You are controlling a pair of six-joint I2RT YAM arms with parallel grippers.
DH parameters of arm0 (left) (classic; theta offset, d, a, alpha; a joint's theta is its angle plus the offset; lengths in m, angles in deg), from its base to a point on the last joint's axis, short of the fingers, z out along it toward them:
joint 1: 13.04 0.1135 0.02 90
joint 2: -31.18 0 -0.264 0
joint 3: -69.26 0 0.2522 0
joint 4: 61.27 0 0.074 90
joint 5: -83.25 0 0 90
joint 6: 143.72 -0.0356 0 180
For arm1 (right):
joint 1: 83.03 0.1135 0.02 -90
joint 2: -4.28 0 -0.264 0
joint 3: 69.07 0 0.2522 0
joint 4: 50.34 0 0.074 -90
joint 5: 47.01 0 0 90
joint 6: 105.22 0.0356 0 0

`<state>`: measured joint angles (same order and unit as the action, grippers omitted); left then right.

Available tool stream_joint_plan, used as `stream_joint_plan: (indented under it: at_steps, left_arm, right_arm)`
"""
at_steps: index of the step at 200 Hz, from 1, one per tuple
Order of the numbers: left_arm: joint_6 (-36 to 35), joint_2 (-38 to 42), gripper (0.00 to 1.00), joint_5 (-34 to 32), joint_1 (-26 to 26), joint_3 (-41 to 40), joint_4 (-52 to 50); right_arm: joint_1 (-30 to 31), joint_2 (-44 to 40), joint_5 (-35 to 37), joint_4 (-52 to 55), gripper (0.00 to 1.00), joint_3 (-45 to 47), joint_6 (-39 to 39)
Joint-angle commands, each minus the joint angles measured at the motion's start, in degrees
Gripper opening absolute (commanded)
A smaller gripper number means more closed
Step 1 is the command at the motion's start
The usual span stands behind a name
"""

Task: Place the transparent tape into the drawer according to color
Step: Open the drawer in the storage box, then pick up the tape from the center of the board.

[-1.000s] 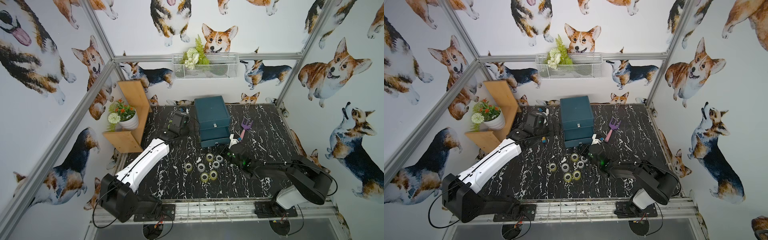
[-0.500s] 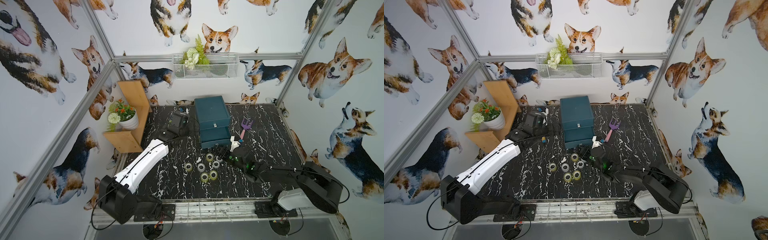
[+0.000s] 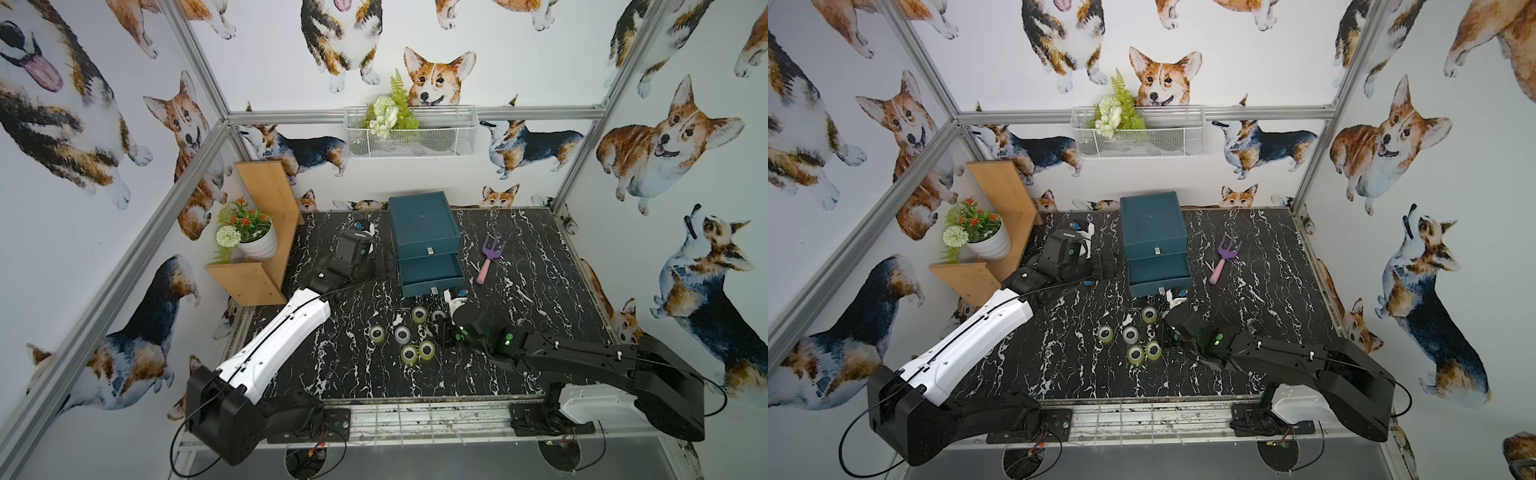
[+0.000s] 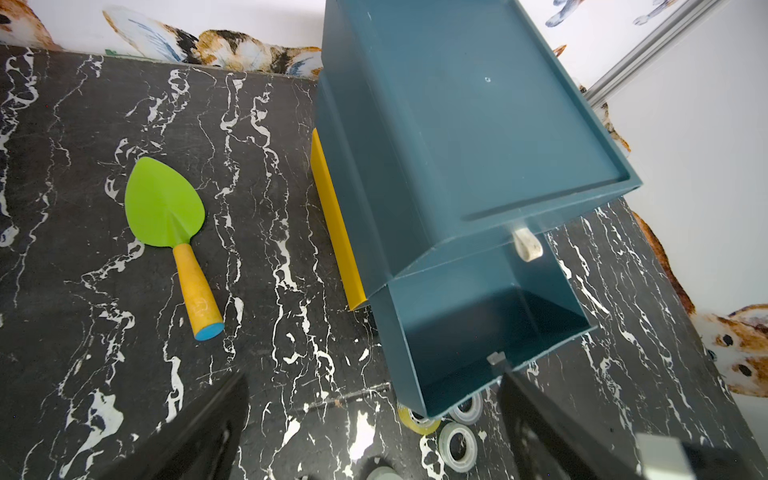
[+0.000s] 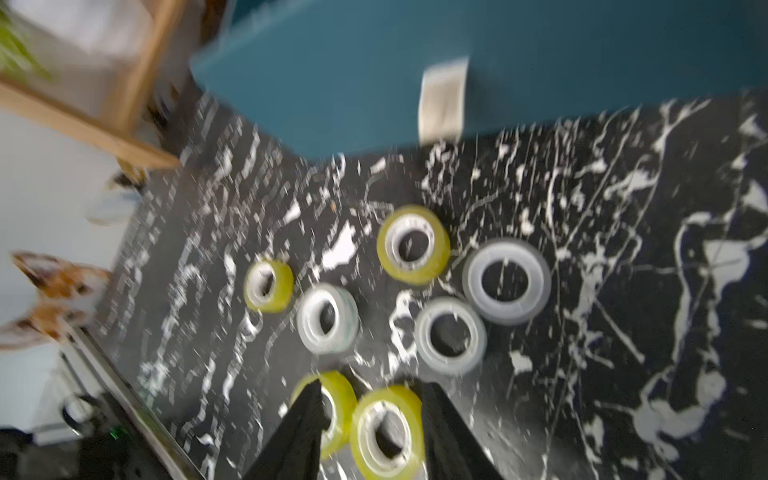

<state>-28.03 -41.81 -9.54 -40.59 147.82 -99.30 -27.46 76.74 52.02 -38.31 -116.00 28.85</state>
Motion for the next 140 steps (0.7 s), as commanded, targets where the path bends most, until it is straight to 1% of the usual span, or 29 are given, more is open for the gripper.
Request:
stream_joint_plan:
  at_steps: [1, 27, 51, 95, 140]
  left_arm:
    - [-0.7, 0.8, 0.99, -0.2, 0.0, -1.0, -0.4]
    - [-1.3, 1.4, 0.99, -1.2, -0.1, -2.4, -0.7]
    - [-1.3, 1.5, 0.99, -1.1, 0.0, -2.7, -0.4]
    - [-1.3, 1.5, 0.99, -1.0, 0.0, -3.2, -0.1]
    - [-1.3, 1.7, 0.99, -0.9, 0.0, -3.5, 0.1]
  right_arm:
    - [2.0, 1.7, 1.2, 8.5, 0.4, -0.6, -4.2]
    - [5.0, 4.3, 1.3, 10.6, 0.4, -2.4, -4.9]
    - [6.6, 6.8, 4.2, 11.8, 0.39, -3.4, -4.8]
    - [6.8, 9.8, 7.0, 11.3, 0.39, -5.1, -4.8]
    - [6.8, 12.5, 6.4, 10.2, 0.39, -6.7, -5.6]
